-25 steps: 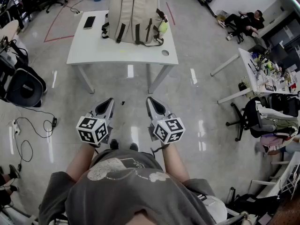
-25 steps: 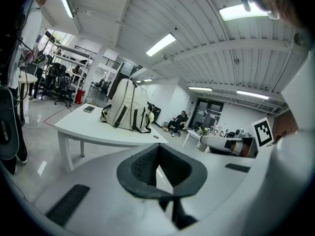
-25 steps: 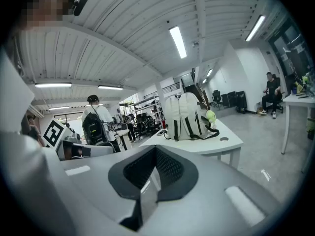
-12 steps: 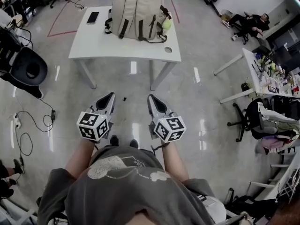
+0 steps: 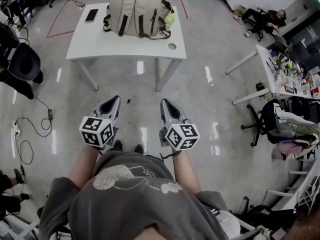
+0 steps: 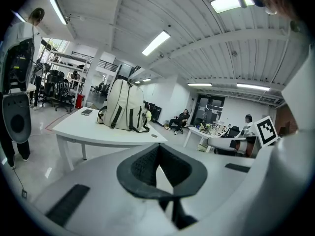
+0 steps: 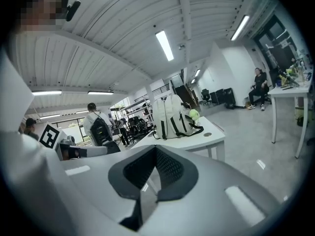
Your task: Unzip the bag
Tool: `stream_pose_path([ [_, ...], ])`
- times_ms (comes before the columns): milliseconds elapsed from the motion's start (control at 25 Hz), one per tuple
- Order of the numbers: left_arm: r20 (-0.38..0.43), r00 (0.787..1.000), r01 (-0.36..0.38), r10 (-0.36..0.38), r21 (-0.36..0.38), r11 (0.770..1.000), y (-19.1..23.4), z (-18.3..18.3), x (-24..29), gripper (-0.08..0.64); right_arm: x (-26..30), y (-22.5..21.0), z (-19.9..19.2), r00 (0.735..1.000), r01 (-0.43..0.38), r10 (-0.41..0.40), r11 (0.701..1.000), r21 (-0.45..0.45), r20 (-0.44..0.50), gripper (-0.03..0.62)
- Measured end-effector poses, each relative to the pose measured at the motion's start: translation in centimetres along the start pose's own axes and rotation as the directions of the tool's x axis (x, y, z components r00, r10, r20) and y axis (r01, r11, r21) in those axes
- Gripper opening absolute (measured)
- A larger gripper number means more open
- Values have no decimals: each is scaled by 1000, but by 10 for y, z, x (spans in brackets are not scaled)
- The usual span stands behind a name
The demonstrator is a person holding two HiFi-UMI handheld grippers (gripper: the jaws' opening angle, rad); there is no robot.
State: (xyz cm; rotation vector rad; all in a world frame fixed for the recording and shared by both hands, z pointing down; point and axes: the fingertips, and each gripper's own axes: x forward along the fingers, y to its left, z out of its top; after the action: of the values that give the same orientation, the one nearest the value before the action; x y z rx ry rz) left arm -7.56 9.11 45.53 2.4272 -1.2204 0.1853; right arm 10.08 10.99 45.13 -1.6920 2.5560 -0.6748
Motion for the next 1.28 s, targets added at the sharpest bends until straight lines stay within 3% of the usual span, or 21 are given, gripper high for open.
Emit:
stream_pose_path([
  [240,22,999,-41,41,-10,999,-12,-6,6,6,-11,-23,-2,1000,-23,23,999,26,12,0],
  [600,23,996,-85,86,-43,996,2,-16,14,6,14,-29,-15,996,-67,68,997,26,-48,0],
  [1280,37,999,-7,8,-40,999,107,64,131,6,160,-73,44,999,46,-45,999,14,-28,0],
])
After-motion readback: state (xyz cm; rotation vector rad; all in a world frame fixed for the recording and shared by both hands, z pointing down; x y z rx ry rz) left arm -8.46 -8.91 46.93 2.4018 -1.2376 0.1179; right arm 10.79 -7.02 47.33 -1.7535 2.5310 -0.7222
